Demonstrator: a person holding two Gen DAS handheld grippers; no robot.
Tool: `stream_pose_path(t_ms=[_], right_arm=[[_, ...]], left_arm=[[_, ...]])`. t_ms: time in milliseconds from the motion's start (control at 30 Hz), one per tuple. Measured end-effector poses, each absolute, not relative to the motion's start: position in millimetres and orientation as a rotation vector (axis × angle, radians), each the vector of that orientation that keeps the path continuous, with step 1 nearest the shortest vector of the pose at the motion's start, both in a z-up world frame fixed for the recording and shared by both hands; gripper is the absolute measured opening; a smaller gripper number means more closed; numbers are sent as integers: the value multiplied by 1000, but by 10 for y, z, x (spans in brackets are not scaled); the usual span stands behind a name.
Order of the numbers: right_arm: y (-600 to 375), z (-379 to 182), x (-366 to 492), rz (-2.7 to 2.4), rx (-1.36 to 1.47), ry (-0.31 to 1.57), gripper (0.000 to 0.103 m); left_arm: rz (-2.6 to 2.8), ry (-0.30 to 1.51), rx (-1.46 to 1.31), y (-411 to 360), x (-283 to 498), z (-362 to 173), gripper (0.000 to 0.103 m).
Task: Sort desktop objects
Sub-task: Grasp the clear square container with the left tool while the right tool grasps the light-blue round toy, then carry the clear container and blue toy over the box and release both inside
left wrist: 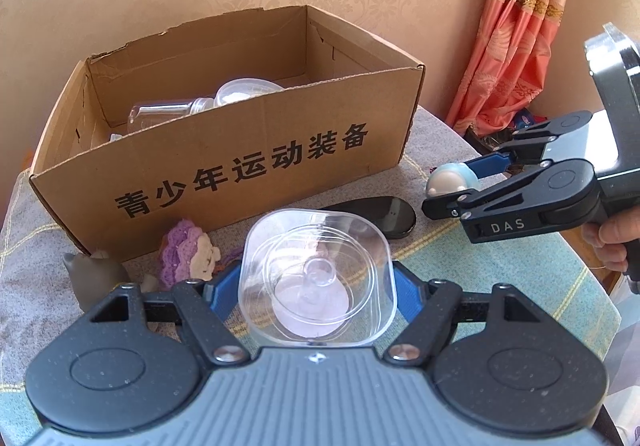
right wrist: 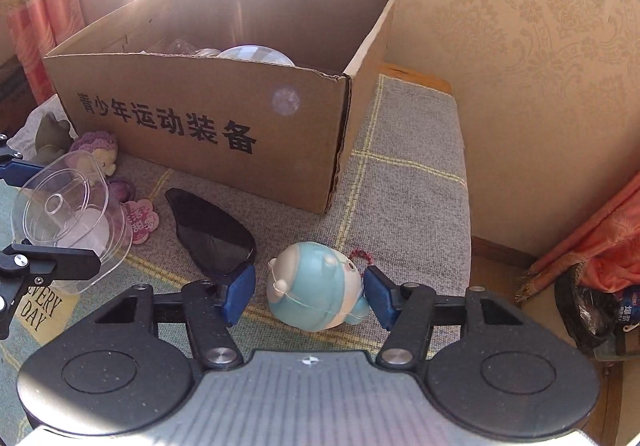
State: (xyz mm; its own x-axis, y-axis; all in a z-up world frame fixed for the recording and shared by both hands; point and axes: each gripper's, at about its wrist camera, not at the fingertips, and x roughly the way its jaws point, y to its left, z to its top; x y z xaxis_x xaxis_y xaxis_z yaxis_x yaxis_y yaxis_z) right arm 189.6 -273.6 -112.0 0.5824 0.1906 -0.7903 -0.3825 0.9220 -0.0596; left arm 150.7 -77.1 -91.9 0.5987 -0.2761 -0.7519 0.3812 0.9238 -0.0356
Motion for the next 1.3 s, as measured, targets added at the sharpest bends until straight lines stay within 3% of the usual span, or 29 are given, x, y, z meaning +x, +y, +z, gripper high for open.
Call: stream_pose_path(t_ms=[433, 1300], right_arm=[[-2738, -985, 1846, 366, -232, 893, 55], [-2429, 111, 1635, 424, -274, 759, 55]], left_arm=[[-405, 830, 164, -749, 1493, -759, 76], [-487, 758, 159, -407, 1652, 89, 76]])
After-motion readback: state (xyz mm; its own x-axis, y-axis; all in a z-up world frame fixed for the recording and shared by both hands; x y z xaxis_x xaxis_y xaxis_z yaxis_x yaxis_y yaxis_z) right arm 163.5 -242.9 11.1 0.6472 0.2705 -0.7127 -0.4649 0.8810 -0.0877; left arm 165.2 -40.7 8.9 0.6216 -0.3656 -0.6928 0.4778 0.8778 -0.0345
